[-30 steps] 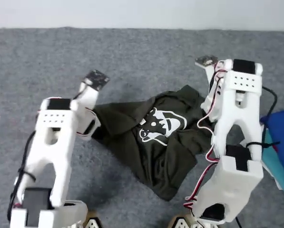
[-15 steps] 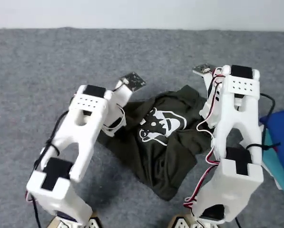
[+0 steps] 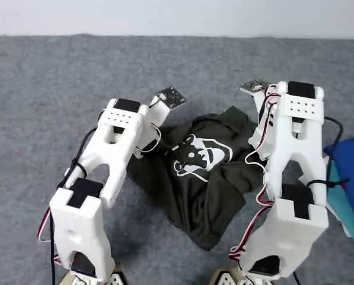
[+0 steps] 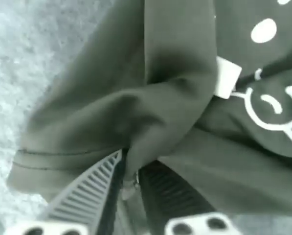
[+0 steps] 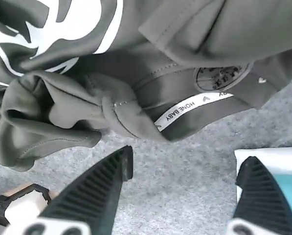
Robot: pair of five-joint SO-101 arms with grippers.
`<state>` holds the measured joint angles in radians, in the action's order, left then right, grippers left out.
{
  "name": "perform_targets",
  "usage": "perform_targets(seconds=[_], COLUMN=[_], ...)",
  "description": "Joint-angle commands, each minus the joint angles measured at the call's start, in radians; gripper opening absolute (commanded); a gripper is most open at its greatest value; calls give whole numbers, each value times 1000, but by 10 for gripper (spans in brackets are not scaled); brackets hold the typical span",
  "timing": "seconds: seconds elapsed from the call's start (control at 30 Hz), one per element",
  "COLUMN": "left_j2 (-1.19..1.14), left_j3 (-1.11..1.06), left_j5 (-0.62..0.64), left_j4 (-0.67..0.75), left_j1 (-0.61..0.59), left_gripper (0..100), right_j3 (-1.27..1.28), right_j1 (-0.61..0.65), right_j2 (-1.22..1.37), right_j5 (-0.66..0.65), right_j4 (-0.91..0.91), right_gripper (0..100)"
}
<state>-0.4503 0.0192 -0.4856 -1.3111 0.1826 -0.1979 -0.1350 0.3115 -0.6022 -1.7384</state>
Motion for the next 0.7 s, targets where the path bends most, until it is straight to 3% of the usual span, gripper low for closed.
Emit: perform_targets(seconds=[0.0,0.23,0.53,0.67], left_j2=[9,5,-155,-282], left_j3=[44,186,503,671], left_j5=[-12,-104,-32,60], left_j4=[-43,-109,275,298], left_j1=[5,-29,-189,-245], left_gripper=[13,12,14,53], right_j3=[0,0,0,0], right_j1=[-10,-10,-12,-12], right_j2=[-54,-54,-54,-54], right_j5=[9,9,9,9], right_j4=[24,24,12,12], right_gripper=[336,336,336,336])
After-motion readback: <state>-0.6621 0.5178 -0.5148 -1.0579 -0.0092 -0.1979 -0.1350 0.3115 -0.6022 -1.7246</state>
